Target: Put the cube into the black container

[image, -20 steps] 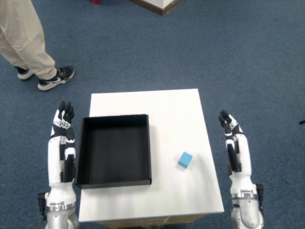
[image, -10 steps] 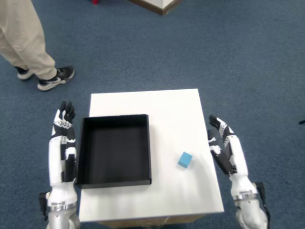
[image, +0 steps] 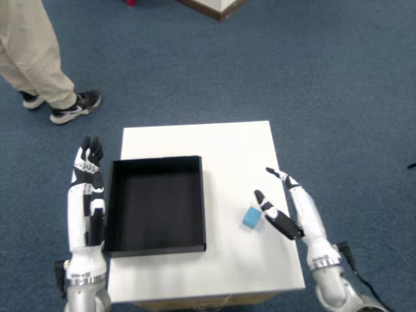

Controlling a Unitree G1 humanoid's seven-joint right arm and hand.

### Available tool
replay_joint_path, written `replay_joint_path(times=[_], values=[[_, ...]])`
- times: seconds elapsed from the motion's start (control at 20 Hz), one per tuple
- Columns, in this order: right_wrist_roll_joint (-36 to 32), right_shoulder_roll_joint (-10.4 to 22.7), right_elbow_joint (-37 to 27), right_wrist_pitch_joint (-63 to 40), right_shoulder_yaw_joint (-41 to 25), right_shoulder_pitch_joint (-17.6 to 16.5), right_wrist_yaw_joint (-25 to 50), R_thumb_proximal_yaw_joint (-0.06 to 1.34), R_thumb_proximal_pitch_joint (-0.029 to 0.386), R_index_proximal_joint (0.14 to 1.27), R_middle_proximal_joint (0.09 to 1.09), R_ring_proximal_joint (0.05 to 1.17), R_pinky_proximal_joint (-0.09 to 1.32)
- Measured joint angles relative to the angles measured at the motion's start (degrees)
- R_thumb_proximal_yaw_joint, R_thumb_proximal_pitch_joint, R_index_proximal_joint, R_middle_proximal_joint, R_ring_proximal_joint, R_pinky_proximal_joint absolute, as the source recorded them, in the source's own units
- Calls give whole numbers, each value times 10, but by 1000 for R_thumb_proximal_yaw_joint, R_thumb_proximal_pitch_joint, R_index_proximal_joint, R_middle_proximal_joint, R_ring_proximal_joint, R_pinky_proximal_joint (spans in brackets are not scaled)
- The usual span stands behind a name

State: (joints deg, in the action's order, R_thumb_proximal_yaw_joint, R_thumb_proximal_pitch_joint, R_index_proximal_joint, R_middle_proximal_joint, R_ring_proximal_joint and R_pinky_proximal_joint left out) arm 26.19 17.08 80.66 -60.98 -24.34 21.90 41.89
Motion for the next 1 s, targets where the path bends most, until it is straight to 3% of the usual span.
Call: replay_joint_path(times=[0.15,0.4,1.0], values=[[81,2,-14,70,-50,0,112,359,42,296,227,251,180],[170,2,-9,156,-109,4,209,379,-4,293,226,244,176],[220,2,31,191,-144,3,263,331,-19,287,218,217,134]])
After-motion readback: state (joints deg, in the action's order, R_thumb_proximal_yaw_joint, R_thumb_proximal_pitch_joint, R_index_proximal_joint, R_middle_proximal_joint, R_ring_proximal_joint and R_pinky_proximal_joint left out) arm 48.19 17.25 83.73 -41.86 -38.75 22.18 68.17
